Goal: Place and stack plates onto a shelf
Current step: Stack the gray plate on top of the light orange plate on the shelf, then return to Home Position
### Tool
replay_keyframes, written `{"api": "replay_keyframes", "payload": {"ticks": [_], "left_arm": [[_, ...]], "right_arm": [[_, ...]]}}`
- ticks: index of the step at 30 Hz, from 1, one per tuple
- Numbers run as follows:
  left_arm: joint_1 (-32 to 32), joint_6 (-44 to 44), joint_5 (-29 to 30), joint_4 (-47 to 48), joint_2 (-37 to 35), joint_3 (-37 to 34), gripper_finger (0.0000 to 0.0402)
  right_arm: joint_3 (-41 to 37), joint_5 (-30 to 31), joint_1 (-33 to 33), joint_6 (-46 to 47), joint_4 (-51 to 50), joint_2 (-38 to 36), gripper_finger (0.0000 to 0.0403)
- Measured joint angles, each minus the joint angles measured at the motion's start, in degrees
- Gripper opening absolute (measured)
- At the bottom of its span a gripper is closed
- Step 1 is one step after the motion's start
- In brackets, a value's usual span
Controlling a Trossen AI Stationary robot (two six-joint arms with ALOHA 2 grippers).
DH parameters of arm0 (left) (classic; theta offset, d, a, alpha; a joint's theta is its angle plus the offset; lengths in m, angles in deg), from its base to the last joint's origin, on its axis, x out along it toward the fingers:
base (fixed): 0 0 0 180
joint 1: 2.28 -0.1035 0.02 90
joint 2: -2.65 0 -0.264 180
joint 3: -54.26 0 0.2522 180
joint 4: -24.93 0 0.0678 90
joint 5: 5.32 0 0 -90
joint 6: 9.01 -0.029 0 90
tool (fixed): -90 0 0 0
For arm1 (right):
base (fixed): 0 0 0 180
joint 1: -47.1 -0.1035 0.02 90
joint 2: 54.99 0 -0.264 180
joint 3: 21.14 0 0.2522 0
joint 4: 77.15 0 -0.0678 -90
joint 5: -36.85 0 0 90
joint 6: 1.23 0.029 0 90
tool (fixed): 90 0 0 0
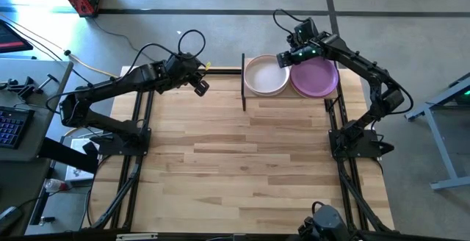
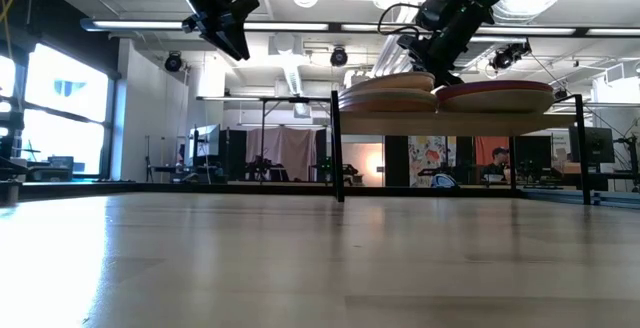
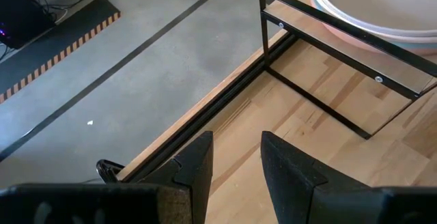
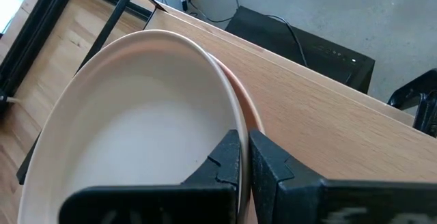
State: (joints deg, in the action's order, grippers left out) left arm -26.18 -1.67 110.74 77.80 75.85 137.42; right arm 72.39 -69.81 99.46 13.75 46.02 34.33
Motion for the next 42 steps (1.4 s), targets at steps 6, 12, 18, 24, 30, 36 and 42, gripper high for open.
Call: {"api": "replay_keyframes", "payload": {"ticks": [6,12,18,24,30,36,42], "left_arm": [[0.00,0.00,0.00,0.00,0.01,0.00,0.0111],[0.00,0.00,0.00,0.00,-0.01,-0.01,0.0111],[0.00,0.00,0.00,0.00,-0.01,-0.02,0.0111],[0.00,0.00,0.00,0.00,0.00,-0.02,0.0111],[0.00,0.00,0.00,0.00,0.01,-0.02,0.0111],[0.00,0.00,0.00,0.00,0.01,-0.02,0.0111],[0.00,0.00,0.00,0.00,0.00,-0.02,0.0111]], "right_arm": [[0.00,0.16,-0.01,0.00,-0.02,0.00,0.0001],[0.00,1.26,-0.01,0.16,-1.00,-0.02,0.0001],[0.00,1.36,-0.01,0.17,-1.04,-0.02,0.0001],[0.00,1.43,0.11,0.19,0.04,-0.02,0.0037],[0.00,1.43,0.13,0.20,0.17,-0.02,0.0103],[2.48,1.38,0.13,-0.15,-0.46,-0.04,0.0139],[11.70,1.22,-0.39,-3.57,-7.86,-0.07,0.0142]]}}
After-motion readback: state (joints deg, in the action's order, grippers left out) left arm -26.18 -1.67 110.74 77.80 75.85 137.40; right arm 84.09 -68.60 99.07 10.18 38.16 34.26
